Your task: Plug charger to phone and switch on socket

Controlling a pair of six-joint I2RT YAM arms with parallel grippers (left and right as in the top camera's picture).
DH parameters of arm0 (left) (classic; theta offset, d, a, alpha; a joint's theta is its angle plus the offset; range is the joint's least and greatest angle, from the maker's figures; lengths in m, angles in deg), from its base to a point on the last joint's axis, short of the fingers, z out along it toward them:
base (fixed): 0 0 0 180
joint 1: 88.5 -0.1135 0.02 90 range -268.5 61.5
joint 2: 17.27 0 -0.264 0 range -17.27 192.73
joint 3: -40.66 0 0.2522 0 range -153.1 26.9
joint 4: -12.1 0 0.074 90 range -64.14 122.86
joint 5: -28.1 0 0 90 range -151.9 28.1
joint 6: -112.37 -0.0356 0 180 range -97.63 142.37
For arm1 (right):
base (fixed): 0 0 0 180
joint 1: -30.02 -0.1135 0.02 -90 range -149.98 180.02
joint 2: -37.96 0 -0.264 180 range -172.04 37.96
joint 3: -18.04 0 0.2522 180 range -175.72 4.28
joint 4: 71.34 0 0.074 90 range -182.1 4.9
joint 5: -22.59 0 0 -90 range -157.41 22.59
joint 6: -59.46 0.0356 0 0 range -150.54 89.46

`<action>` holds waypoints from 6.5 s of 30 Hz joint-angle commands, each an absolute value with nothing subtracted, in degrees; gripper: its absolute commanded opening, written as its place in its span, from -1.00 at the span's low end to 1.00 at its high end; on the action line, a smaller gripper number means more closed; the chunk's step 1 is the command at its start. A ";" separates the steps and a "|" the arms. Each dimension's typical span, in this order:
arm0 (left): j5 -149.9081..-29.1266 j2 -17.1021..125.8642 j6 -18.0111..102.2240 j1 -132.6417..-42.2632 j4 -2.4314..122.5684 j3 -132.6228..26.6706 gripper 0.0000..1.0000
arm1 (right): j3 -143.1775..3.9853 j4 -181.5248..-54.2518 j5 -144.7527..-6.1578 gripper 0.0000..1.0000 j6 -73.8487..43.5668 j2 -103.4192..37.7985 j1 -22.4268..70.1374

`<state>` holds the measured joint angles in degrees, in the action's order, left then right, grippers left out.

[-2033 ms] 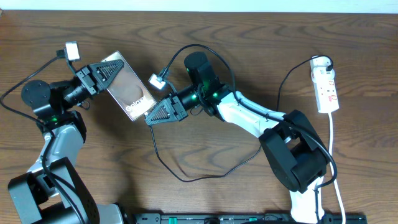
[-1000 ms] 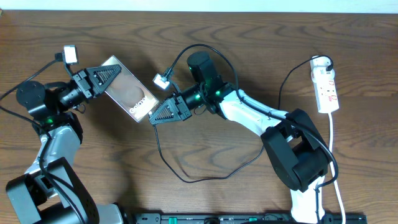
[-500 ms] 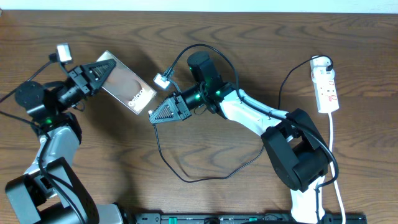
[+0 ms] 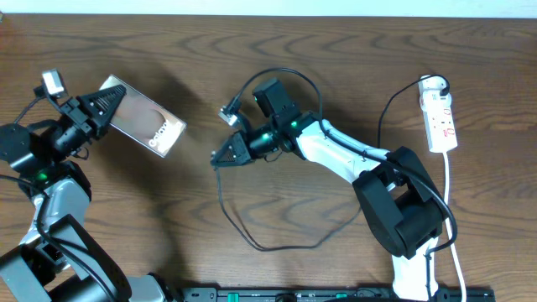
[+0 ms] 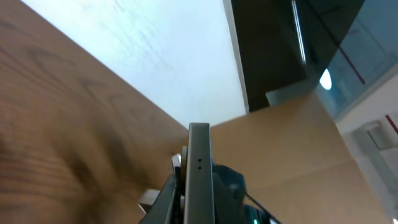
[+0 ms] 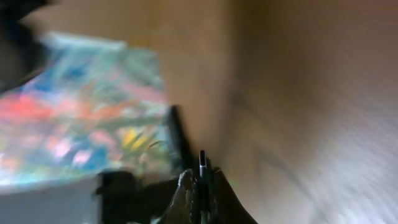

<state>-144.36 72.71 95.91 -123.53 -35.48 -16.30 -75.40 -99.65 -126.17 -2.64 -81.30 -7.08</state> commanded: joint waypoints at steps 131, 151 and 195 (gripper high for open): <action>-151.96 71.90 92.21 -122.35 -35.89 -15.67 -0.85 | -75.95 -89.33 -145.52 -0.98 -27.53 -80.53 -10.69; -151.94 71.90 88.32 -120.25 -35.89 -15.69 -0.85 | -75.95 -89.18 -140.58 -0.98 -27.38 -80.53 -10.91; -151.96 71.90 86.03 -119.79 -35.87 -15.62 -0.85 | -75.95 -87.54 -139.70 -0.98 -26.20 -80.53 -10.91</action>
